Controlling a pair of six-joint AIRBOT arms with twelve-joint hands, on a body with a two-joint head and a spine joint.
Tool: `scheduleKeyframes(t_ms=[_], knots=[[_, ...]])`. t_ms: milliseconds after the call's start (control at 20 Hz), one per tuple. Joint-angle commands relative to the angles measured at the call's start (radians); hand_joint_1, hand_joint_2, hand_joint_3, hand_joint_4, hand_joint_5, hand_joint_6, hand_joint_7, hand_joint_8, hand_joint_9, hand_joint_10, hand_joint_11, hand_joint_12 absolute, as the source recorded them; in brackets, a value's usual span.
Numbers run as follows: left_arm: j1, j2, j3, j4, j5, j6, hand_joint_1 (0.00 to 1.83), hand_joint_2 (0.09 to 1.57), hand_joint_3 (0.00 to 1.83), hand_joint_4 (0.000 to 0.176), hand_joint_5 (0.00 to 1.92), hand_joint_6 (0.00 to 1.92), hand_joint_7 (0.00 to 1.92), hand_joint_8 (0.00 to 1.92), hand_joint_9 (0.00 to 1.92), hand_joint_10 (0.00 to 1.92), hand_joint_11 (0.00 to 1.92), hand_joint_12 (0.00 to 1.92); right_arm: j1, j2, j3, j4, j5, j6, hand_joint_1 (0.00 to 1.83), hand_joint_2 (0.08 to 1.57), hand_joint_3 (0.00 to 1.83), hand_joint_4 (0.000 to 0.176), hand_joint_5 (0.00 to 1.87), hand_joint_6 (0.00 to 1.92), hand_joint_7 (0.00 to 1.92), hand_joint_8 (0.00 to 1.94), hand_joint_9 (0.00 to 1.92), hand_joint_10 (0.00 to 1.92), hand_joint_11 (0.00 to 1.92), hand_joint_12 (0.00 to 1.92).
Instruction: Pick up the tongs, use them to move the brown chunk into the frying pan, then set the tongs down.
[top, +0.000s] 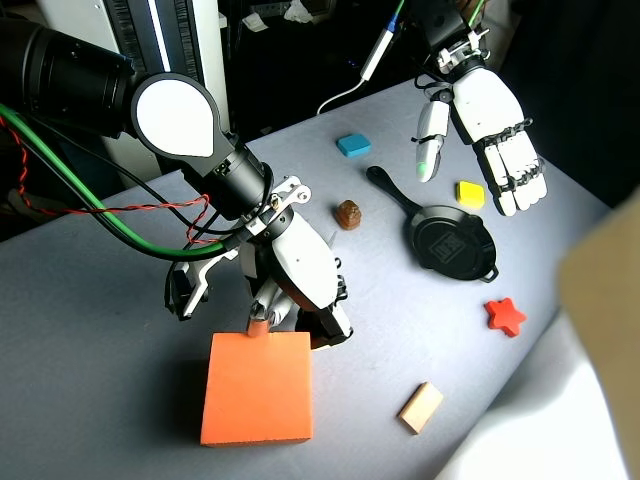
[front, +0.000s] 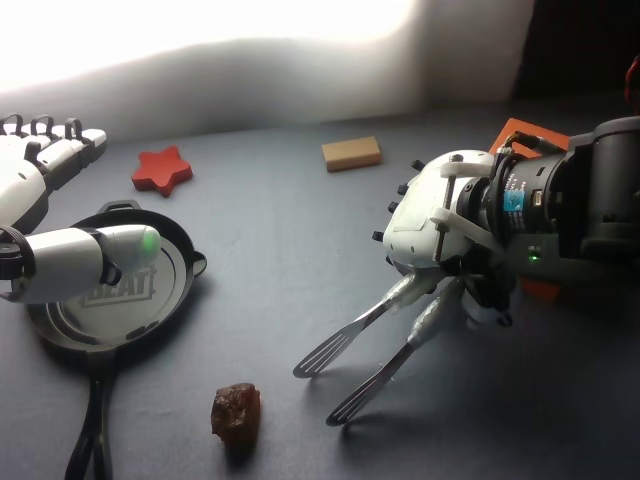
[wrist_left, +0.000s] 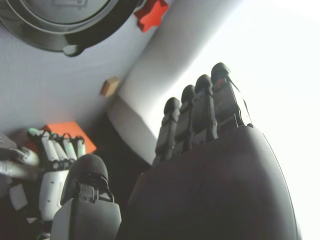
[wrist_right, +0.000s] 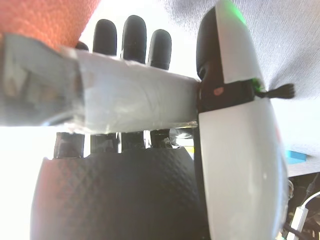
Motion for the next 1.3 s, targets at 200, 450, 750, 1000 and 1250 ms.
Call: scheduleKeyframes(t_ms=[200,450,750,1000,1250], knots=[[-0.005,0.006,0.008,0.038,-0.09,0.004,0.0,1.17,0.0,0.032,0.01,0.01,0.02,0.0,0.0,0.0,0.01,0.0,0.017,0.014,0.0,-0.04,0.033,0.001,1.1,1.13,0.09,0.0,0.8,0.38,0.93,0.04,0.66,0.61,0.26,1.53],[-0.005,0.006,0.01,0.038,-0.09,0.002,0.0,1.17,0.0,0.029,0.02,0.01,0.02,0.0,0.01,0.0,0.02,0.01,0.032,0.04,-0.005,-0.04,0.031,0.002,1.1,1.23,0.01,0.0,0.75,1.31,0.97,0.04,0.67,0.63,0.3,1.54],[-0.007,0.006,0.011,0.038,-0.09,0.001,0.0,1.18,0.0,0.028,0.03,0.01,0.04,0.01,0.02,0.01,0.03,0.02,0.075,0.088,-0.066,-0.048,0.031,-0.007,1.1,1.22,0.0,0.0,0.77,1.29,0.99,0.04,0.68,0.67,0.33,1.54],[-0.008,0.006,0.011,0.038,-0.09,0.0,0.0,1.17,0.0,0.03,0.02,0.0,0.03,0.0,0.02,0.0,0.01,0.03,0.1,0.133,-0.152,-0.25,0.015,0.157,1.09,1.24,0.0,0.0,0.73,1.35,0.97,0.02,0.64,0.7,0.29,1.56],[-0.006,0.006,0.014,0.038,-0.09,-0.001,0.0,1.16,0.0,0.029,0.02,0.0,0.02,0.0,0.01,0.0,0.01,0.04,0.107,0.147,-0.222,-0.372,-0.081,0.415,1.09,1.23,0.01,0.0,0.73,1.23,0.96,0.01,0.63,0.7,0.27,1.56]])
